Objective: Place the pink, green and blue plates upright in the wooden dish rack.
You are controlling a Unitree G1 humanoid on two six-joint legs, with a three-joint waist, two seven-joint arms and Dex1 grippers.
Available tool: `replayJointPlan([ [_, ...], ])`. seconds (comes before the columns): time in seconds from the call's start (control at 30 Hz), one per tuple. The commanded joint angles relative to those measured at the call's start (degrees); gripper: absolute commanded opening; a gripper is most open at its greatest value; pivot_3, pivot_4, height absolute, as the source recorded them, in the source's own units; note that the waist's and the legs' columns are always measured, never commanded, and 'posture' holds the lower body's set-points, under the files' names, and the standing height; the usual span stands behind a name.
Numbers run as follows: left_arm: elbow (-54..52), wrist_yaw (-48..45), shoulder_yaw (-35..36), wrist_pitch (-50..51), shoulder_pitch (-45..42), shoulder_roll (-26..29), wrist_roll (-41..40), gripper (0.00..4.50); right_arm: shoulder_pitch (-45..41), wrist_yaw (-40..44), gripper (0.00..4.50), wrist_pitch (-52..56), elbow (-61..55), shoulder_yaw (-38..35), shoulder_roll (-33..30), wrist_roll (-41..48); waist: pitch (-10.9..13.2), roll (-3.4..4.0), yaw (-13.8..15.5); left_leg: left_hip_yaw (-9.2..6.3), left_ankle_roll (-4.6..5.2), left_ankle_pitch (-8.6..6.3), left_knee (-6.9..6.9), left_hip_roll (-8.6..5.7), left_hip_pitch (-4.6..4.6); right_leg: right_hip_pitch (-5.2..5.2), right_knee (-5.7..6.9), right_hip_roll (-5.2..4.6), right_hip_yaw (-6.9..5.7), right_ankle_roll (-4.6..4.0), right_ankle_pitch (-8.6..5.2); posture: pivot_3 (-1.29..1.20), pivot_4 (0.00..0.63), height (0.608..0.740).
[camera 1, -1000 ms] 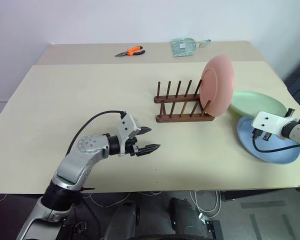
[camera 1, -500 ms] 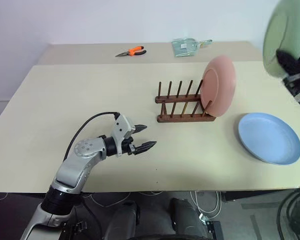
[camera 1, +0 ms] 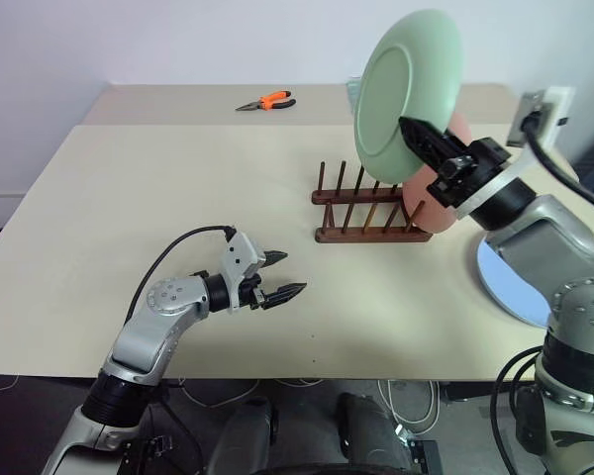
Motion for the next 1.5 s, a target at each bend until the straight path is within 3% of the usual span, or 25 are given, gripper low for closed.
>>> replayJointPlan([
  [0.03, -2.39, 0.32, 0.61, 0.41, 0.10, 0.24, -0.23, 3.62, -0.85, 0.59, 0.02, -1.35, 0.34, -0.18, 0.64, -2.54, 0.00, 0.00, -0.06, 0.00, 0.00, 0.00, 0.00, 0.00, 0.00, 0.00, 0.00, 0.00, 0.00, 0.00, 0.00, 0.00, 0.150, 0.740],
  [0.33, -3.33, 0.69, 1.12, 1.27, 0.68, 0.47, -0.66, 3.62, -0.64, 1.88, 0.02, 0.17, 5.43, 1.65, 1.67, -8.89, 0.00, 0.00, -0.35, 0.01, 0.00, 0.00, -0.03, 0.01, 0.03, -0.03, 0.04, 0.03, -0.01, 0.02, 0.01, 0.00, 0.150, 0.740],
  [0.47, -3.42, 0.70, 1.19, 1.52, 0.61, 0.25, -0.99, 3.62, -1.21, 3.36, 1.54, 1.06, 5.55, 2.74, 2.00, -10.39, 0.00, 0.01, -0.37, 0.01, 0.00, 0.00, -0.03, 0.01, 0.03, -0.02, 0.04, 0.03, -0.01, 0.02, 0.01, 0.00, 0.150, 0.740],
  [0.57, -3.67, 0.71, 1.22, 1.83, 0.63, 0.04, -1.30, 3.62, -1.89, 4.97, 3.11, -1.03, 4.48, 3.99, 0.25, -16.33, 0.00, 0.01, -0.41, 0.01, 0.00, 0.00, -0.03, 0.01, 0.03, -0.03, 0.04, 0.03, -0.01, 0.02, 0.00, 0.00, 0.150, 0.740],
  [0.7, -3.81, 0.48, 0.86, 1.93, 0.75, -0.11, -1.35, 3.62, -3.02, 10.10, 3.11, -4.10, 2.61, 1.83, -5.16, -21.84, 0.01, 0.02, -0.23, 0.03, 0.00, 0.00, -0.02, 0.00, 0.01, -0.03, 0.03, 0.03, -0.01, 0.04, 0.01, 0.00, 0.150, 0.740],
  [0.8, -3.23, 0.07, 0.43, 1.80, 0.33, -0.30, -1.34, 3.62, -2.78, 14.14, 3.11, -3.68, 2.64, -6.17, -10.99, -19.67, 0.01, 0.01, 0.02, 0.02, 0.00, 0.00, -0.02, 0.00, 0.00, -0.01, 0.00, 0.02, -0.03, 0.04, 0.00, 0.00, 0.150, 0.740],
  [0.93, -1.62, -1.17, -0.44, 1.16, -0.66, -0.68, -1.06, 3.62, 3.62, 18.74, 4.39, -1.07, 4.17, -18.93, -17.71, -17.66, 0.00, -0.04, 0.10, 0.02, 0.03, -0.02, -0.02, 0.01, -0.02, 0.03, -0.07, 0.01, -0.05, 0.03, -0.02, 0.00, 0.150, 0.740],
  [1.0, -0.02, -2.23, -1.28, 0.47, -1.53, -1.01, -0.60, 3.62, 14.61, 22.23, 4.46, -0.77, 2.51, -21.01, -21.86, -24.40, -0.04, -0.11, 0.41, -0.02, 0.04, -0.02, -0.02, 0.01, -0.02, 0.09, -0.10, 0.00, -0.12, 0.03, -0.03, 0.00, 0.150, 0.740],
  [1.07, 1.41, -3.08, -1.91, -0.11, -2.36, -1.47, -0.26, 3.62, 27.98, 25.53, 4.46, -3.38, -1.60, -18.40, -26.03, -34.26, -0.09, -0.18, 0.36, 0.01, 0.10, -0.06, -0.02, 0.01, 0.01, 0.14, -0.13, -0.01, -0.15, 0.07, -0.07, 0.00, 0.150, 0.740],
  [1.13, 2.48, -3.72, -2.41, -0.63, -3.10, -1.93, 0.08, 3.62, 36.92, 26.70, 4.46, -4.56, -5.27, -14.85, -26.67, -38.71, -0.11, -0.05, -0.19, 0.09, 0.10, -0.06, 0.00, 0.01, 0.00, 0.11, -0.12, -0.02, -0.12, 0.13, -0.12, 0.00, 0.150, 0.740],
  [1.27, 3.83, -4.63, -3.04, -1.42, -3.98, -2.45, 0.63, 3.62, 42.73, 22.75, 4.46, -5.33, -6.87, -5.51, -25.17, -48.68, -0.12, 0.02, -1.41, 0.37, 0.10, -0.07, 0.00, 0.08, 0.05, 0.06, 0.00, -0.06, 0.07, 0.24, -0.18, 0.00, 0.150, 0.740],
  [1.47, 4.13, -5.33, -3.10, -1.56, -4.15, -2.57, 0.94, 3.62, 42.27, 17.95, 4.46, -5.31, -1.40, 5.16, -24.86, -62.67, -0.11, -0.09, -0.93, 0.36, 0.10, -0.07, 0.04, 0.07, 0.02, 0.02, -0.10, -0.08, 0.04, 0.21, -0.16, 0.00, 0.150, 0.740],
  [1.5, 4.05, -5.39, -3.05, -1.57, -4.04, -2.53, 1.03, 3.62, 41.88, 17.63, 4.22, -5.21, -0.42, 6.25, -24.31, -63.96, -0.11, -0.10, -0.72, 0.35, 0.10, -0.07, 0.03, 0.06, 0.01, 0.03, -0.11, -0.09, 0.04, 0.21, -0.16, 0.00, 0.150, 0.740],
])
